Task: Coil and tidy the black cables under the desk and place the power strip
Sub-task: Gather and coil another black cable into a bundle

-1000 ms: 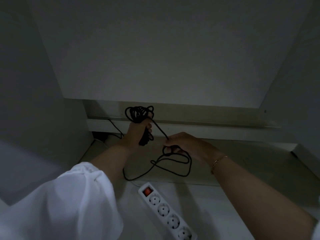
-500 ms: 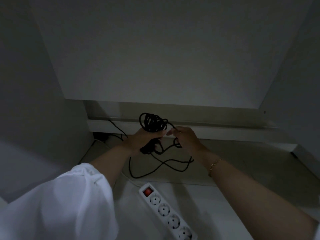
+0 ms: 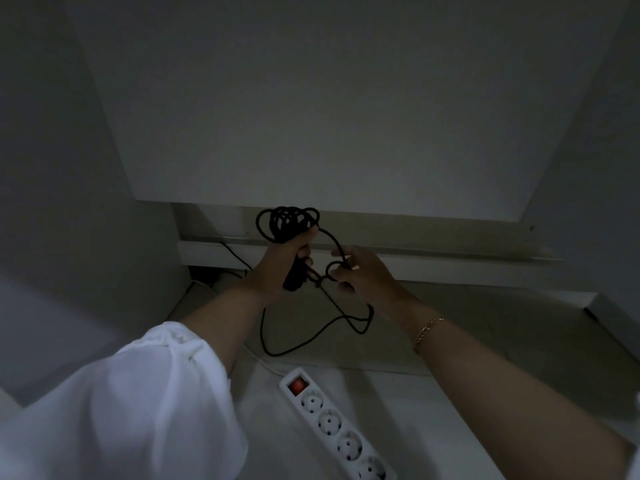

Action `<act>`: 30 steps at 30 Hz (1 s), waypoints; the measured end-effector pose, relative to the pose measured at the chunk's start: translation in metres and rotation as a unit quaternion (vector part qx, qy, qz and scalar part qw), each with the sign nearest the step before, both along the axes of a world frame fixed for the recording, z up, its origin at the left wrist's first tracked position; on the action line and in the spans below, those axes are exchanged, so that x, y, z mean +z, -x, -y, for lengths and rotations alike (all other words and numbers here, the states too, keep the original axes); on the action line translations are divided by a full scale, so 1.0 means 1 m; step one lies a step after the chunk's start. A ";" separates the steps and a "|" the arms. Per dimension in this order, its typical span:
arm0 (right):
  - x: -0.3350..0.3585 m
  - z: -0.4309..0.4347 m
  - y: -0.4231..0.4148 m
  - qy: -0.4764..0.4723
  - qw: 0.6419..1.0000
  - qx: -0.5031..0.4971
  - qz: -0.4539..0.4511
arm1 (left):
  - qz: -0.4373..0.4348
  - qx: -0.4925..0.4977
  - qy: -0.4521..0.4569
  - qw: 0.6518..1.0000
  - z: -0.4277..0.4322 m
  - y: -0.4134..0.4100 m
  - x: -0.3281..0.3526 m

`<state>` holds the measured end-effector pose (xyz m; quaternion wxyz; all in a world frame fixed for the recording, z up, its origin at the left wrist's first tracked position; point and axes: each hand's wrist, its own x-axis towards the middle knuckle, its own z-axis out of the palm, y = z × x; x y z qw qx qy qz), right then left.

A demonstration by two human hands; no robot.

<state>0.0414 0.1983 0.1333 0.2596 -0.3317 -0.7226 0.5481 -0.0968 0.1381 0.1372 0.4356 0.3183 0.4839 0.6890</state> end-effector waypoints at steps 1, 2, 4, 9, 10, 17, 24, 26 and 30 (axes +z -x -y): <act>-0.003 -0.001 0.000 -0.002 1.000 -0.018 -0.017 | -0.006 0.007 0.004 1.000 0.000 0.001 -0.001; -0.005 -0.001 -0.001 -0.004 0.999 -0.043 -0.032 | -0.011 0.016 0.007 1.000 0.000 0.001 -0.001; -0.006 -0.003 -0.003 -0.001 0.994 -0.090 -0.055 | -0.008 0.041 0.009 0.999 0.000 0.003 -0.002; -0.003 -0.010 -0.014 -0.109 0.994 -0.024 0.014 | -0.003 0.091 0.027 0.995 0.001 0.010 -0.008; -0.003 -0.010 -0.016 -0.101 0.995 0.006 0.023 | -0.003 0.098 0.029 0.995 0.000 0.010 -0.008; -0.008 -0.012 -0.014 -0.049 0.998 0.011 0.045 | -0.001 0.078 0.056 0.995 -0.002 0.006 -0.011; -0.012 -0.006 -0.002 -0.038 0.996 0.029 0.081 | -0.003 0.019 0.051 0.998 0.000 0.004 -0.014; -0.017 -0.008 0.004 -0.088 0.991 -0.005 0.101 | -0.005 -0.002 0.048 0.999 0.001 0.003 -0.014; -0.015 -0.006 0.007 -0.118 0.979 0.010 0.168 | -0.005 0.001 0.043 0.999 0.000 0.001 -0.014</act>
